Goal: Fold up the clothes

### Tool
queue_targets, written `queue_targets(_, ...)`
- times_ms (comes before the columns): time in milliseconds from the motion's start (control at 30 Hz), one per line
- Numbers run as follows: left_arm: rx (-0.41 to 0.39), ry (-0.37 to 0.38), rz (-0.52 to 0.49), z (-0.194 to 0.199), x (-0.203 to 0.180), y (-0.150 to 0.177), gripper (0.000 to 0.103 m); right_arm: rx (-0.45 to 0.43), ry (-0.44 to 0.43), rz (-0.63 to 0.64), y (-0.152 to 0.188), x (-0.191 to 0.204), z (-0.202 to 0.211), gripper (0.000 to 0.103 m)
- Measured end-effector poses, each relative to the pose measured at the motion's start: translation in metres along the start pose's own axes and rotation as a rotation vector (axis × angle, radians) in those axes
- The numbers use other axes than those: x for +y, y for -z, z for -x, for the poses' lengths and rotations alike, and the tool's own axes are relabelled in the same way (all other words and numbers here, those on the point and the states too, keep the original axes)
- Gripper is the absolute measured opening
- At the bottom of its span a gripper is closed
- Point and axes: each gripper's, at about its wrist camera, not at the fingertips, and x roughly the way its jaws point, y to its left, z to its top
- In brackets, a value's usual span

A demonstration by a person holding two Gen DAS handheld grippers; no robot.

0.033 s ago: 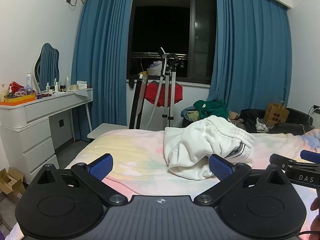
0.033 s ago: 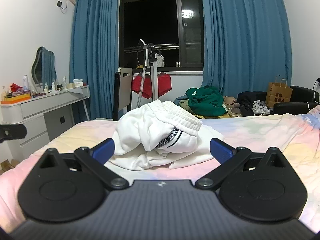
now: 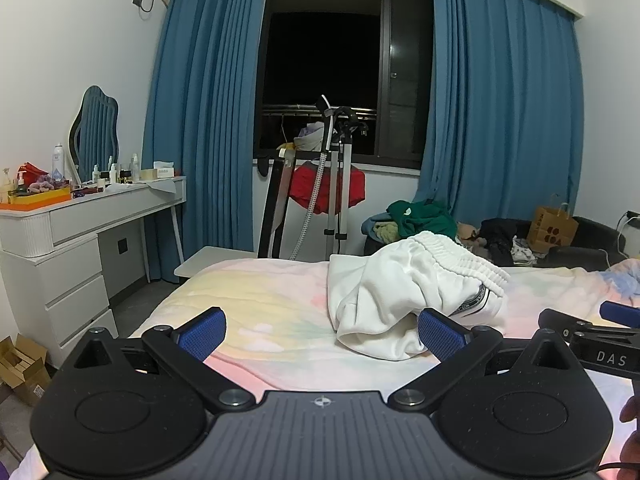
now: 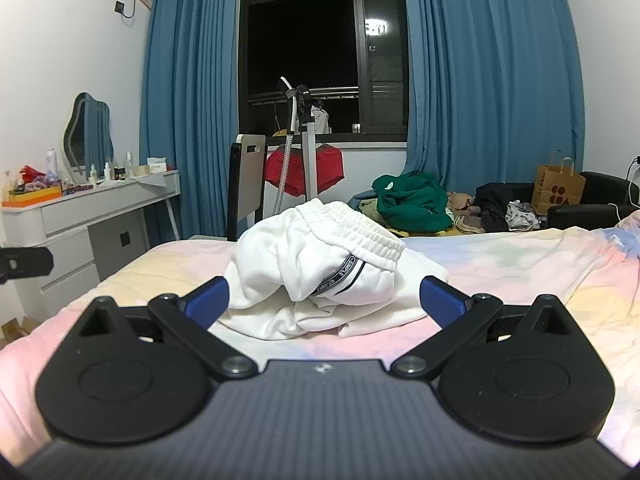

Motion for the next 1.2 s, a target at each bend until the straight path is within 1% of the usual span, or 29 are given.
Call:
queue_targets(200,0.031,-0.016,-0.004,-0.010,0.000,0.001,0.103,-0.016,0.007,0.018,0.001,-0.001,0.000,0.103)
queue_targets(400,-0.016,-0.021,-0.025,-0.008,-0.004,0.008,0.103,-0.009,0.018,0.017,0.003,0.001,-0.004,0.103)
queue_targets(667,-0.034,0.000,-0.005,-0.008,-0.001,0.008,0.103,-0.028,0.010,-0.011,-0.004,-0.006,0.003,0.103)
queue_targets(900,-0.033,0.001,0.000,-0.011,-0.002,0.014,0.103,-0.062,0.040,-0.020,-0.008,-0.013,0.009,0.103)
queue_targets(1000,-0.023,-0.009,0.005,-0.013,-0.003,0.015,0.103,-0.077,0.028,-0.040,-0.010,-0.019,0.013,0.103)
queue_targets(1200,-0.029,-0.018,0.019,-0.008,-0.006,0.015,0.103,-0.061,-0.018,-0.065,-0.010,-0.022,0.013,0.103)
